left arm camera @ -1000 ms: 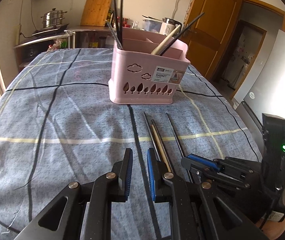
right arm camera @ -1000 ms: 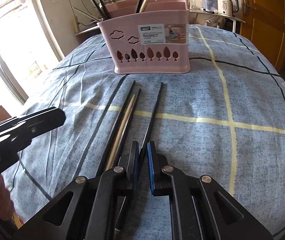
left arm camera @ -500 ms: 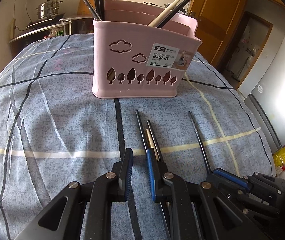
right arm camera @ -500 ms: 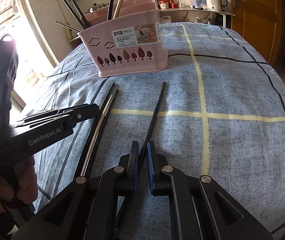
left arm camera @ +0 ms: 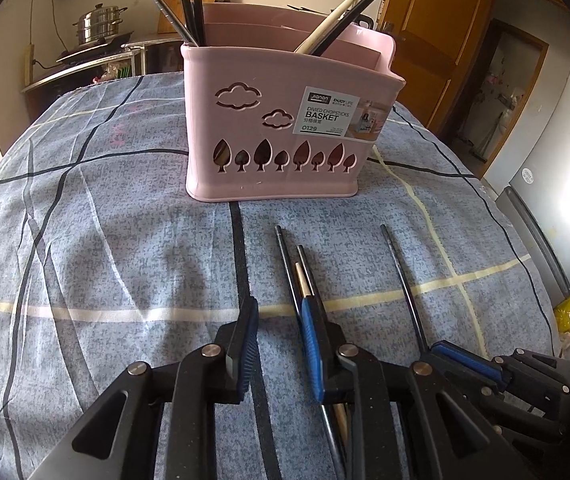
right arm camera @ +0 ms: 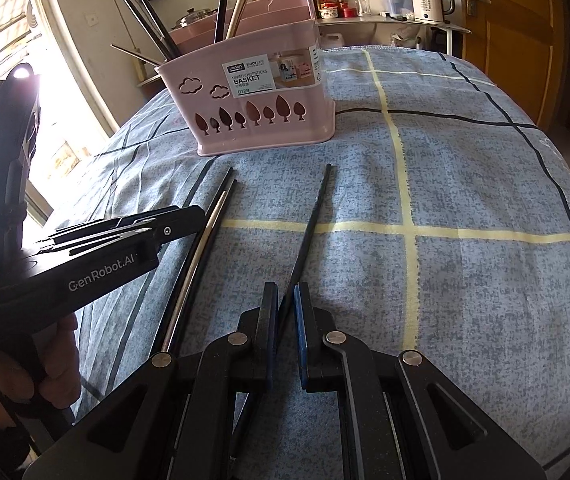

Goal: Organize utensils
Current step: 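Move both tools back down to the remaining chopsticks, then grasp a black chopstick with the left tool while the right tool grasps another black chopstick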

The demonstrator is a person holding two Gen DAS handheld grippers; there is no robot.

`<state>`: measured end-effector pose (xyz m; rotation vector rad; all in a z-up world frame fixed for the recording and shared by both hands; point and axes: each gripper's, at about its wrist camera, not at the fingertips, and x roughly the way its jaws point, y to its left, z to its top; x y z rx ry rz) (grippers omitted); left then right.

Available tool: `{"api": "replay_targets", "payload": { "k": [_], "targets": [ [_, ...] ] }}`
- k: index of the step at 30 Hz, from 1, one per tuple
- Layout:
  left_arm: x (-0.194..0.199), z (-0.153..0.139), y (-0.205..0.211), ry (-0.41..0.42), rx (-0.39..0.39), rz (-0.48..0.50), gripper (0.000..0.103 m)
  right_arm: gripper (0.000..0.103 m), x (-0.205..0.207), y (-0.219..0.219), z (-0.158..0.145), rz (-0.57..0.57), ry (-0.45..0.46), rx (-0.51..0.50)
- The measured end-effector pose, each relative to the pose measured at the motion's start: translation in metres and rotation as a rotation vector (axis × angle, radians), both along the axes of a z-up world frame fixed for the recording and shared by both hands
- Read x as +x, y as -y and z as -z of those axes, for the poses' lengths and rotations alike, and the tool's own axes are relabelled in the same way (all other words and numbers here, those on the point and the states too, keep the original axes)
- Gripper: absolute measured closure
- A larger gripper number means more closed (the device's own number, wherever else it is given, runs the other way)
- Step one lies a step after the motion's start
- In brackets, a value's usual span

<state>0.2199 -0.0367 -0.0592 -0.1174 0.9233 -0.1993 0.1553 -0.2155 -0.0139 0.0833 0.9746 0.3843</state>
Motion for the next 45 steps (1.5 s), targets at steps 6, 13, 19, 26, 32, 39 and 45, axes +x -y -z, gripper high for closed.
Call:
{"api": "replay_targets", "payload": {
  "k": [6,13,19,26,32,39,45],
  "targets": [
    [-0.004,0.002,0.004,0.019,0.031,0.003,0.076,0.095,0.000,0.000,0.000,0.002,0.002,0.000],
    [-0.018,0.003,0.004,0.036,0.107,0.005,0.080,0.095,-0.001,0.000,0.000,0.001,0.002,-0.006],
    [-0.032,0.002,-0.015,0.017,0.099,0.003,0.095,0.095,-0.008,0.005,-0.001,-0.006,0.000,-0.016],
    [-0.053,0.001,-0.040,-0.018,0.053,0.019,0.097,0.094,-0.022,0.018,-0.003,-0.017,-0.014,-0.025],
    [-0.040,-0.006,-0.039,-0.014,0.046,0.032,0.096,0.092,-0.008,0.015,-0.008,-0.006,-0.006,-0.039],
    [-0.013,0.000,-0.032,-0.051,0.060,0.048,0.096,0.092,0.028,0.009,-0.003,0.018,-0.038,-0.051],
    [-0.010,0.000,-0.023,-0.046,0.107,0.056,0.096,0.092,0.048,0.003,-0.002,0.029,-0.053,-0.057]
  ]
}}
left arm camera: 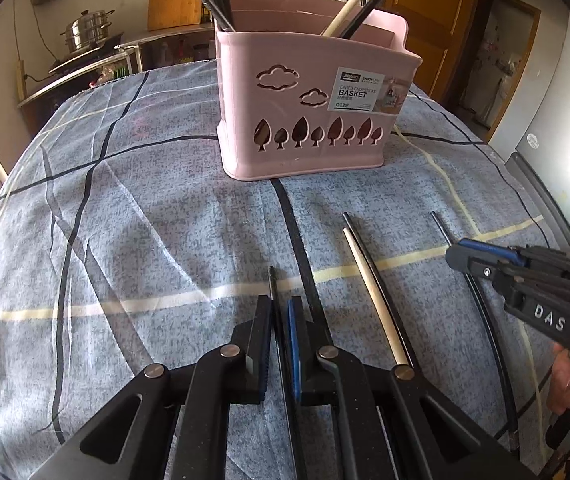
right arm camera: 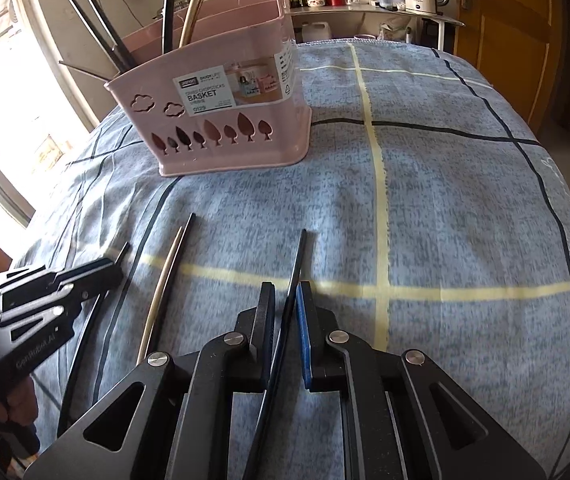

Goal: Organize utensils
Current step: 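Grasp a black chopstick with the left tool while the right tool grasps another black chopstick, then lift both held chopsticks upright and carry them over the pink basket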

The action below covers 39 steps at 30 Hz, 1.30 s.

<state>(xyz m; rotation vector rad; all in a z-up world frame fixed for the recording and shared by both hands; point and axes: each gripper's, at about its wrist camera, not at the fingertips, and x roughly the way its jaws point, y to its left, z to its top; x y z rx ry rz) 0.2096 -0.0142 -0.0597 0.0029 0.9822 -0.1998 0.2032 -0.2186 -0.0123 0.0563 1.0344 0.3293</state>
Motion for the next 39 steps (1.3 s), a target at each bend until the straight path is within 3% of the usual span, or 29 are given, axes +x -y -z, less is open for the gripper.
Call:
{"api": "replay_targets", "payload": {
  "k": [10,18,32,39],
  "targets": [
    [-0.001,-0.001,0.002,0.001,0.024,-0.009,0.098,0.097,0.009,-0.003,0.000,-0.008,-0.029,-0.012],
    [0.000,-0.016,-0.011,-0.006,-0.030,-0.029,0.099,0.098,0.007,0.000,-0.023,-0.016,-0.001,0.052],
    [-0.009,-0.138,-0.035,0.229,-0.107,-0.030,0.099,0.098,-0.002,0.010,-0.131,-0.024,0.241,0.140],
    [-0.010,-0.180,-0.039,0.324,-0.112,-0.024,0.099,0.098,-0.010,0.014,-0.163,-0.014,0.332,0.158]
  ]
}}
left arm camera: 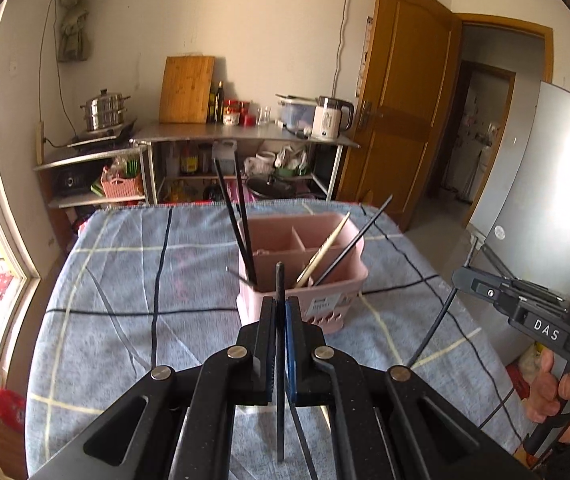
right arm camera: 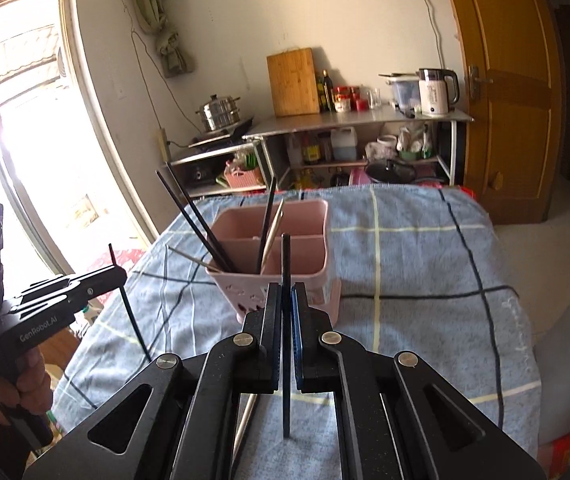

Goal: Organize utensils
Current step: 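Lift both held chopsticks upright and carry them over the pink basket, then lower the chopsticks into the basket and open both tools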

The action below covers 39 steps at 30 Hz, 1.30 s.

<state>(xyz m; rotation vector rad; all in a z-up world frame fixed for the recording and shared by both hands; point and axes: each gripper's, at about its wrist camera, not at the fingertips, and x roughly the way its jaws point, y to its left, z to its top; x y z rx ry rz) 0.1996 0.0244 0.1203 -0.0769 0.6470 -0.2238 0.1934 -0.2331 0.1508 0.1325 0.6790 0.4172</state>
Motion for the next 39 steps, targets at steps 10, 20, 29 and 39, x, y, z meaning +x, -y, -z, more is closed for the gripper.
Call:
{"api": "replay_targets", "payload": {
  "k": [10,20,29,39],
  "targets": [
    [-0.006,0.005,0.000,-0.013,-0.011,-0.002,0.099,0.098,-0.007,0.006,0.001,0.007,0.004,0.000],
    [-0.008,-0.004,-0.003,-0.014,-0.018,0.007,0.099,0.099,-0.012,0.003,-0.010,-0.009,0.033,-0.010],
    [-0.006,-0.040,-0.009,0.023,-0.039,0.024,0.099,0.099,-0.007,-0.005,-0.033,-0.032,0.078,0.020],
    [0.011,-0.109,-0.014,0.136,-0.062,0.021,0.099,0.099,0.009,-0.020,-0.081,-0.040,0.178,0.047]
  ]
}}
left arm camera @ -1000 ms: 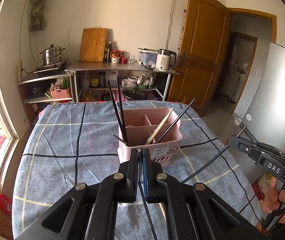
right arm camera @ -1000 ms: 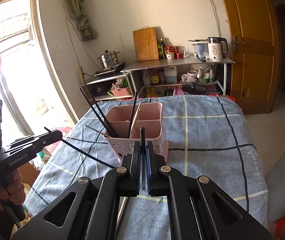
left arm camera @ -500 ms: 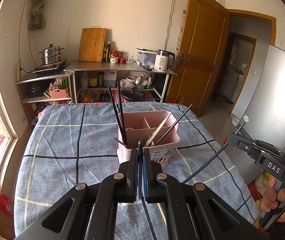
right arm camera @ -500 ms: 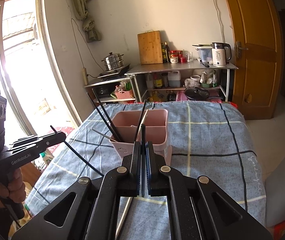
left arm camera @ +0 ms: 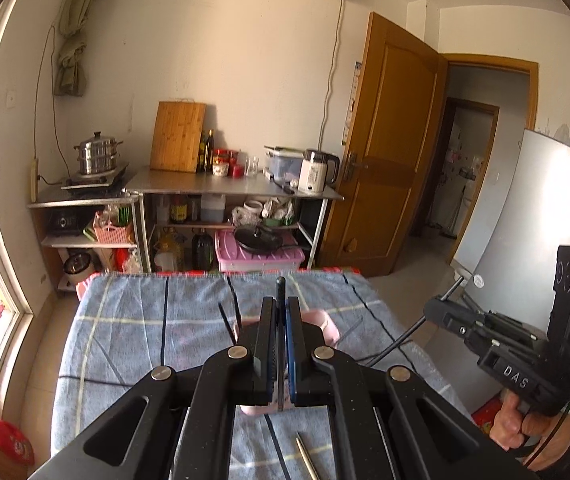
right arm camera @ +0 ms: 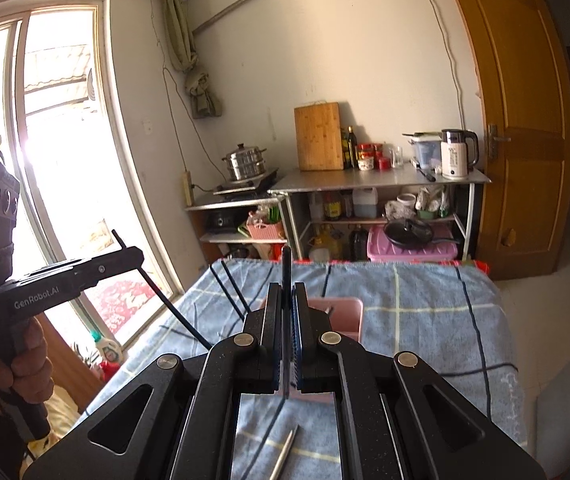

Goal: Organize utensils
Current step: 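Lower the chopsticks into the basket and open both tools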

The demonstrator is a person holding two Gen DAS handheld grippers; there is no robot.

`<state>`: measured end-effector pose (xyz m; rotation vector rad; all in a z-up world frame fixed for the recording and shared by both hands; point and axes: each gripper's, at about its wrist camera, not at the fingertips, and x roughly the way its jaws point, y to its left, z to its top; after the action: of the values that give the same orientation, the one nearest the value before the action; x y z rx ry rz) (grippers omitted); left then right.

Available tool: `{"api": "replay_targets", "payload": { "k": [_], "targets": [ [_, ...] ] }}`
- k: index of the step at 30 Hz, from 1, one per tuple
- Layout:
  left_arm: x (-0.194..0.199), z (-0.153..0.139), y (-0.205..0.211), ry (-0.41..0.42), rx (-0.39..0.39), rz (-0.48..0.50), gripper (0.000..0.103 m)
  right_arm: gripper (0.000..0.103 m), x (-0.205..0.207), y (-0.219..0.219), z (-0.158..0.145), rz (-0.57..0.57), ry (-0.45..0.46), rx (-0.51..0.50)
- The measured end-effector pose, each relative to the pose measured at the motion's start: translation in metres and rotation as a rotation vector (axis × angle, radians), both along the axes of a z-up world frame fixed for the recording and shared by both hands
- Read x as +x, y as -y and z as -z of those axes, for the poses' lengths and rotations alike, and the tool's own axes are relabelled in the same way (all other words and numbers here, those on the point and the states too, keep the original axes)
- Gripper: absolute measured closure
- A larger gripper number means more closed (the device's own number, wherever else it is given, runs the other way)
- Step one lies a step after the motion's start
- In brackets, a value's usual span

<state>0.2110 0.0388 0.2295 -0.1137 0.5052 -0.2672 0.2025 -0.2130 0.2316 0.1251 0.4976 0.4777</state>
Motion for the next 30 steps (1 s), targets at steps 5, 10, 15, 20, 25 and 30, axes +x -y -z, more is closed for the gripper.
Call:
{"api": "replay_targets", "payload": {
  "k": [5,10,15,20,25,30],
  "targets": [
    [0.020,-0.018,-0.001,0.029,0.003,-0.018,0.099,0.099,0.016,-0.004,-0.010,0.019,0.021,0.032],
    [0.044,-0.010,0.002,0.016,0.012,-0.030,0.099,0.099,0.033,-0.007,-0.005,0.042,0.018,0.037],
    [0.066,0.018,0.005,-0.024,0.006,-0.030,0.099,0.099,0.048,-0.009,0.016,0.057,-0.014,0.046],
    [0.084,0.054,0.008,-0.072,0.013,-0.025,0.099,0.099,0.059,-0.013,0.038,0.057,-0.050,0.035],
    [0.095,0.083,0.009,-0.123,0.023,-0.023,0.099,0.099,0.067,-0.016,0.058,0.056,-0.090,0.024],
    [0.100,0.101,0.004,-0.166,0.019,-0.022,0.099,0.098,0.070,-0.020,0.074,0.028,-0.137,0.015]
  ]
}}
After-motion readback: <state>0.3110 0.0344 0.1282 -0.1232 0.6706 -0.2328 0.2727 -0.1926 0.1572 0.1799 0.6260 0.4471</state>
